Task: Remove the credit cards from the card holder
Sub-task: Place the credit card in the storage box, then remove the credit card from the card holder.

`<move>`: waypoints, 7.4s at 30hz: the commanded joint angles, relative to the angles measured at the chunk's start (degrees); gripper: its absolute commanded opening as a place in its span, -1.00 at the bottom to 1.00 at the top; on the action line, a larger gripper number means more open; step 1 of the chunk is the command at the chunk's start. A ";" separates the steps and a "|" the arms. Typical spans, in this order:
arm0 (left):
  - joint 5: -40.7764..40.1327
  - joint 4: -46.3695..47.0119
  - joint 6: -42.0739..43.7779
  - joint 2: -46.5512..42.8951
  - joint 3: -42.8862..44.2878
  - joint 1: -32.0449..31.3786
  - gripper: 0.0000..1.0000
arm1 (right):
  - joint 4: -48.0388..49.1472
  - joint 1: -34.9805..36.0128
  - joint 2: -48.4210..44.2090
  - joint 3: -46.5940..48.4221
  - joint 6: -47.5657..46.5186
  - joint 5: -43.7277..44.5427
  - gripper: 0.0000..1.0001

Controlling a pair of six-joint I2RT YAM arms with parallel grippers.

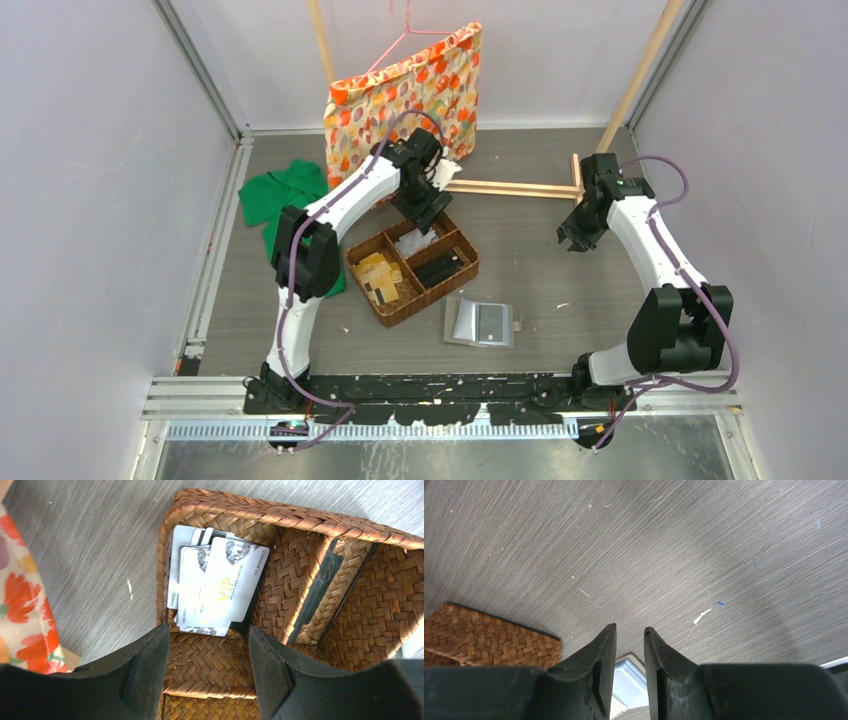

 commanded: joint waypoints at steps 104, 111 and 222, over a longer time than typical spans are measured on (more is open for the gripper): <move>2.41 47.22 -46.94 -25.31 -50.86 -29.28 -0.70 | 18.56 35.49 -46.74 -48.10 23.17 2.99 -0.57; 2.39 48.21 -49.34 -26.70 -50.92 -29.85 -0.65 | 21.47 35.48 -43.79 -46.87 21.17 3.01 -0.53; -2.07 44.56 -53.90 -29.36 -56.75 -29.48 -0.63 | 44.99 37.81 -35.26 -48.86 17.02 -21.15 -0.19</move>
